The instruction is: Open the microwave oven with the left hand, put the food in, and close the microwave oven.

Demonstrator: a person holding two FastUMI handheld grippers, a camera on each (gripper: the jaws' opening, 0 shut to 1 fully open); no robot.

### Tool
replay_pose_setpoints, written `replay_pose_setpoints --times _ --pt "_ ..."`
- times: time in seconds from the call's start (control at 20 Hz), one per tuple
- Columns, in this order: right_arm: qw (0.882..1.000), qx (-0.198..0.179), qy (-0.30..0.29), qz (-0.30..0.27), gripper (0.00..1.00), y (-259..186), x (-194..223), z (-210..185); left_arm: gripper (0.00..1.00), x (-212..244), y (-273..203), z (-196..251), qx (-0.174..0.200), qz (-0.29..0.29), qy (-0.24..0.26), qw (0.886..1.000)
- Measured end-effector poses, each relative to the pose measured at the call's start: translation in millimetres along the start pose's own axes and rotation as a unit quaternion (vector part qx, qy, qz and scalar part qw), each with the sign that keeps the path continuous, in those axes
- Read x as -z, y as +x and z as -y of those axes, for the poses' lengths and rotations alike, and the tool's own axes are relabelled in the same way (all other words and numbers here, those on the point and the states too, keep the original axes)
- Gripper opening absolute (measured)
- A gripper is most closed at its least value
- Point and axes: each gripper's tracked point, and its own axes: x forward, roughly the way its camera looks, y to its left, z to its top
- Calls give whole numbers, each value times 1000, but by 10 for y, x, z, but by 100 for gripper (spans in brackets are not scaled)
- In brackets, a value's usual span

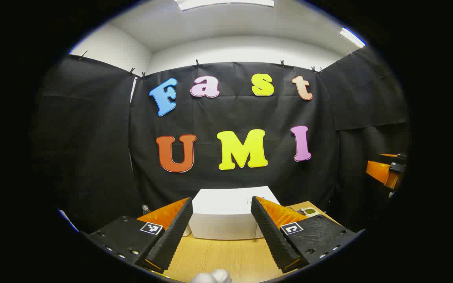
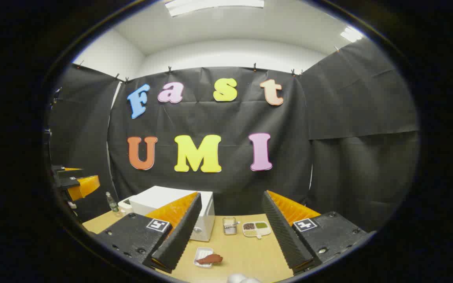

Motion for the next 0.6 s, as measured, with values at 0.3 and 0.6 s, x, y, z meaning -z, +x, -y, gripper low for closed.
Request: replay_pose_setpoints --times 0.3,0.6 --pt "1000 -1 -4 -2 91 47 23 -11 95 39 25 -42 -4 -3 5 1000" --pt "1000 -3 -5 -5 99 57 50 -23 95 73 73 -46 -6 -3 7 1000"
